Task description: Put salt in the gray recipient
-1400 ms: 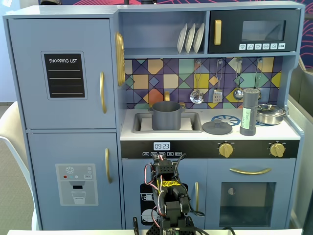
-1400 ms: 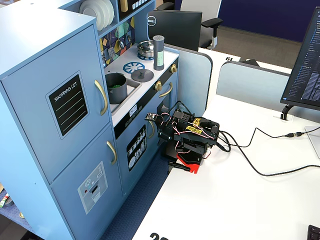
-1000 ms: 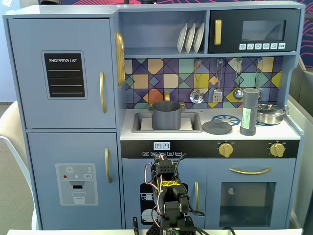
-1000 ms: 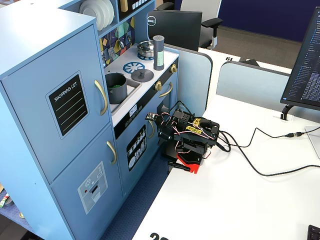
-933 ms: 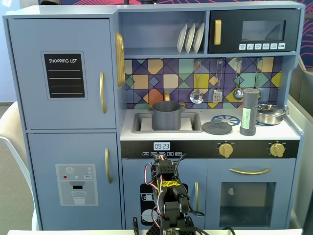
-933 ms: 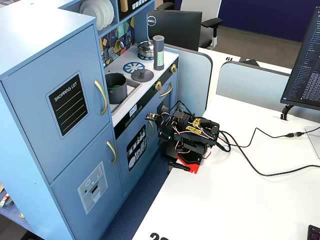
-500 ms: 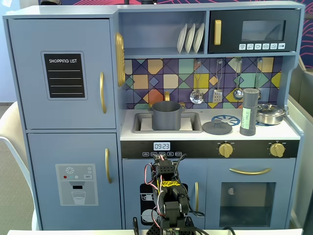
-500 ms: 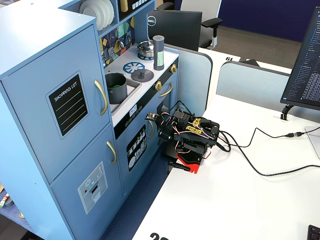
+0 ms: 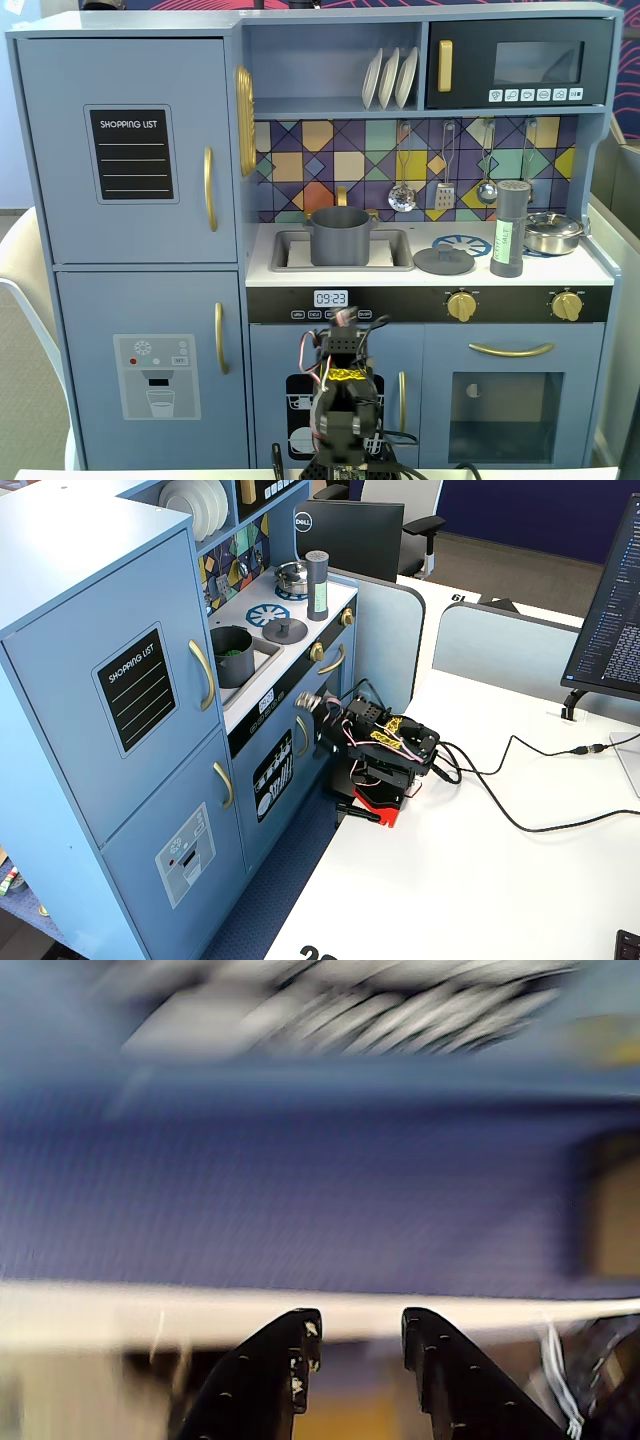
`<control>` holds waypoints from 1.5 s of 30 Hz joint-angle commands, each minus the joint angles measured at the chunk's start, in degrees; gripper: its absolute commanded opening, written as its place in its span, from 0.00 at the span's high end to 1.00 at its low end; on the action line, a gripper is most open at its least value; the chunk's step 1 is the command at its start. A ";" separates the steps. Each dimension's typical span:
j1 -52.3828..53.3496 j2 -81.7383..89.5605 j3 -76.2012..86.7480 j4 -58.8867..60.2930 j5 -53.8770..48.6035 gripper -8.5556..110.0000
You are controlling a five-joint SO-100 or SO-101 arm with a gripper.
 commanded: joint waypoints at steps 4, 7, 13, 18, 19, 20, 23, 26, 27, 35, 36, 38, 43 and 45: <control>29.71 -17.05 -26.37 -8.53 -5.19 0.92; 38.06 -24.79 -37.44 -13.45 -4.39 0.88; 45.09 -34.63 -50.36 -34.10 1.67 0.67; 44.21 -43.15 -55.81 -47.72 5.10 0.49; 43.95 -45.00 -56.34 -50.89 5.19 0.47; 43.59 -46.76 -56.78 -54.05 5.27 0.45; 43.07 -52.12 -58.18 -62.49 4.48 0.41; 42.45 -56.87 -60.21 -67.32 2.99 0.38; 42.19 -58.18 -60.91 -68.73 2.90 0.37; 40.08 -69.08 -67.06 -74.36 1.49 0.40; 39.81 -70.58 -68.12 -74.97 1.32 0.40; 39.20 -73.65 -70.84 -75.23 1.14 0.41; 38.41 -81.39 -78.84 -75.23 0.88 0.44; 38.23 -84.55 -82.71 -74.79 0.88 0.46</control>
